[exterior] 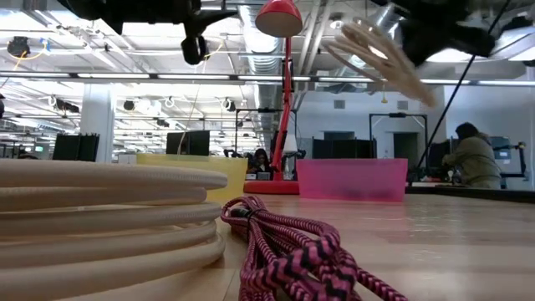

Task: Pick & Place USB Port
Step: Put the light brown USB cable into the yellow bin

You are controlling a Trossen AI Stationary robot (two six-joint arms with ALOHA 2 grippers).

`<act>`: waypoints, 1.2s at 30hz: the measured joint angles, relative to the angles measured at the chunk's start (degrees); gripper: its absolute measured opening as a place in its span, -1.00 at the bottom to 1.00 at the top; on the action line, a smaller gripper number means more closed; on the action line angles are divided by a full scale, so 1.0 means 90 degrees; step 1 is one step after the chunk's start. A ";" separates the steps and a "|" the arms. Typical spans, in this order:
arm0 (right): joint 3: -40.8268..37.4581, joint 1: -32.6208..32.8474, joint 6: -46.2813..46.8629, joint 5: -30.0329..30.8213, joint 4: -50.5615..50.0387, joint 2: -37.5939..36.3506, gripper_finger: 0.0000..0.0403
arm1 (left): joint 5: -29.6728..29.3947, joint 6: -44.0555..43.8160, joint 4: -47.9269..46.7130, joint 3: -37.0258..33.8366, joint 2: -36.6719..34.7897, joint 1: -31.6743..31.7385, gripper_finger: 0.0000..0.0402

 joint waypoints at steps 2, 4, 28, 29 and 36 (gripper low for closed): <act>0.0264 -0.0255 -0.0674 0.0224 0.0274 -0.0001 -1.00 | -0.0002 -0.0321 0.0020 0.0000 0.0002 0.0000 -0.54; 0.0464 -0.0515 -0.1388 0.0523 0.0764 -0.0005 -1.00 | -0.0002 -0.0633 0.0040 0.0000 0.0000 -0.0002 -0.54; 0.0669 -0.1669 -0.4858 0.0057 0.4657 0.0967 -1.00 | -0.0197 -0.2796 0.0351 0.0000 0.0006 -0.0015 -0.29; 0.0669 -0.1669 -0.4855 0.0035 0.4752 0.1029 -1.00 | -0.0197 -0.2796 0.0365 0.0000 0.0007 -0.0015 -0.29; 0.0671 -0.1690 -0.4855 0.0006 0.5231 0.1294 -1.00 | -0.0197 -0.2759 0.0429 0.0000 0.0010 -0.0014 -0.29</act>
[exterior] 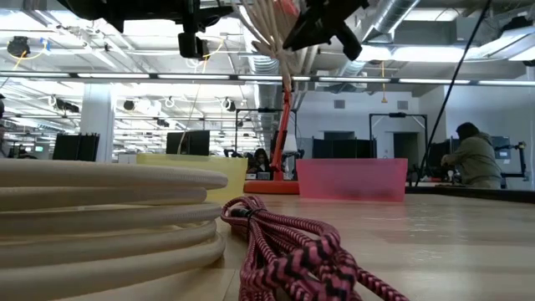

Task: Pick & Place USB Port
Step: Put the light brown USB cable into the yellow bin

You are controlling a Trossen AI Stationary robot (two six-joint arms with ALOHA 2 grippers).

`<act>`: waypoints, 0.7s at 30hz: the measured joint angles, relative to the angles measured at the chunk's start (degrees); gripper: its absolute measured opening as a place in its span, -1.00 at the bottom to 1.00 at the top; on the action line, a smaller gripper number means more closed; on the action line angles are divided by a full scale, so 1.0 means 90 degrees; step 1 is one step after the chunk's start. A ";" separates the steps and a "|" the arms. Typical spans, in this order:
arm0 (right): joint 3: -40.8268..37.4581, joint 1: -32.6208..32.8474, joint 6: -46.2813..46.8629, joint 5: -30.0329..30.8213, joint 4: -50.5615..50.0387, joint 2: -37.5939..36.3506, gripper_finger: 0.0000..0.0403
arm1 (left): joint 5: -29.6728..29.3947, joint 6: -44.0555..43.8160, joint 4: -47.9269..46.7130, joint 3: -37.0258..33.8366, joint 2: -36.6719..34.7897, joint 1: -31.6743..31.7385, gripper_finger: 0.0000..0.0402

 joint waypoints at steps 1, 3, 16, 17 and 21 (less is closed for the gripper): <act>0.0000 -0.0020 -0.0002 -0.0008 0.0062 0.0032 -1.00 | 0.0000 0.0023 0.0000 0.0000 0.0000 0.0000 -0.29; -0.0001 -0.0041 -0.0002 -0.0025 0.0083 0.0065 -1.00 | 0.0000 0.0041 0.0002 0.0000 0.0000 0.0000 -0.29; 0.0000 -0.0189 -0.0155 -0.0010 0.0342 0.0061 -1.00 | -0.0310 0.0328 0.0002 0.0000 0.0000 0.0002 -0.31; 0.0000 -0.0201 -0.0155 0.0005 0.0345 0.0061 -1.00 | -0.0313 0.0330 0.0002 0.0000 0.0000 0.0002 -0.31; 0.0000 -0.0274 -0.0164 0.0005 0.0419 0.0061 -1.00 | -0.0360 0.0330 0.0002 0.0000 0.0000 0.0000 -0.32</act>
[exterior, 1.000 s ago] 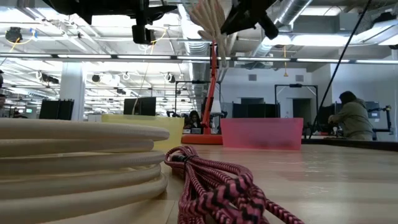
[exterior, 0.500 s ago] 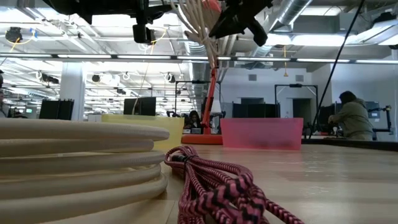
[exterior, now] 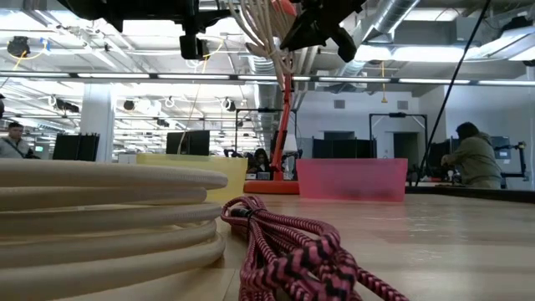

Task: Pick & Place USB Port
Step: Put the light brown USB cable into the yellow bin

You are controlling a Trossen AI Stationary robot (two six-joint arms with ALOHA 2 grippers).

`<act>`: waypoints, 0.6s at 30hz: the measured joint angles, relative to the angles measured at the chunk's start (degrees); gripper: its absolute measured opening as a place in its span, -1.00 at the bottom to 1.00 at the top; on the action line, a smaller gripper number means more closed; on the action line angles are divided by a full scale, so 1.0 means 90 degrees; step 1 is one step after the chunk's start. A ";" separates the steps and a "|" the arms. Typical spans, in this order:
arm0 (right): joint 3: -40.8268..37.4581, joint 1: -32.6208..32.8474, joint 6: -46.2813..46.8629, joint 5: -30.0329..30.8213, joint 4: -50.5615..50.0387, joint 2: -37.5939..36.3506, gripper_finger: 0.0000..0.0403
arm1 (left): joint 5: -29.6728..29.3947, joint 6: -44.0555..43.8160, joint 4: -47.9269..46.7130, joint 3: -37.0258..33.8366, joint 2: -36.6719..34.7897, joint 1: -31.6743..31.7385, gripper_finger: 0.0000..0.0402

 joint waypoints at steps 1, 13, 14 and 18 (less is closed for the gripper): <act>0.0000 -0.0027 0.0000 0.0000 0.0044 0.0000 -1.00 | -0.0026 0.0000 0.0000 0.0000 0.0000 0.0000 -0.32; 0.0000 -0.0165 -0.0002 0.0000 0.0261 0.0000 -1.00 | -0.0116 0.0004 0.0009 0.0000 0.0000 0.0000 -0.33; 0.0000 -0.0165 -0.0002 0.0000 0.0261 0.0000 -1.00 | -0.0141 0.0058 0.0009 0.0000 0.0000 0.0000 -0.33; 0.0000 -0.0165 0.0000 0.0002 0.0262 0.0000 -1.00 | -0.0191 0.0321 0.0010 0.0000 0.0000 0.0000 -0.33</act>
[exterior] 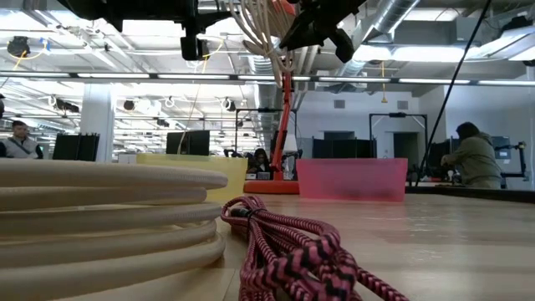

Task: Pick & Place USB Port
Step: Put the light brown USB cable into the yellow bin

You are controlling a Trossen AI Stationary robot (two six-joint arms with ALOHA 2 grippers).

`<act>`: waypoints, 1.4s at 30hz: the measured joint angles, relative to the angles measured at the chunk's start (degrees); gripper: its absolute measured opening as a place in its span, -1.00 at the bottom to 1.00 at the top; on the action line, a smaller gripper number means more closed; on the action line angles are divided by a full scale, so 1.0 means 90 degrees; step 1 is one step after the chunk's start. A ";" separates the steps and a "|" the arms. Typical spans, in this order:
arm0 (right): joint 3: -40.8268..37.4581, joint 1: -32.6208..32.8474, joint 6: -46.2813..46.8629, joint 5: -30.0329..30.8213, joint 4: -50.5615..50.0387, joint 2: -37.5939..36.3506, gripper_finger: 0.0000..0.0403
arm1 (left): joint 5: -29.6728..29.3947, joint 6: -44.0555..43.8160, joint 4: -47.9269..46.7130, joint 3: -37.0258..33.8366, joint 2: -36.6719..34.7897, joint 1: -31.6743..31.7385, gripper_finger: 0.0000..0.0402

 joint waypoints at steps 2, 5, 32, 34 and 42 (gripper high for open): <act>0.0000 0.0000 0.0000 -0.0001 0.0001 0.0000 -1.00 | 0.0000 0.0013 0.0000 0.0000 0.0000 0.0000 -0.33; 0.0000 0.0000 0.0001 0.0000 0.0002 0.0000 -1.00 | 0.0000 0.0014 0.0011 0.0000 0.0000 0.0000 -0.35; 0.0000 -0.0126 0.0019 -0.1845 0.0016 -0.0024 -0.42 | 0.0488 0.0675 0.0701 0.0002 0.0364 0.0000 -0.95; 0.0000 -0.0131 0.0019 -0.2309 -0.0049 -0.0024 -0.30 | 0.0559 0.0755 0.0687 0.0002 0.0333 0.0004 -0.95; -0.0015 -0.0374 0.0019 -0.4299 -0.0961 -0.0330 0.07 | 0.0732 0.0958 0.0645 0.0000 -0.0240 0.0555 -0.95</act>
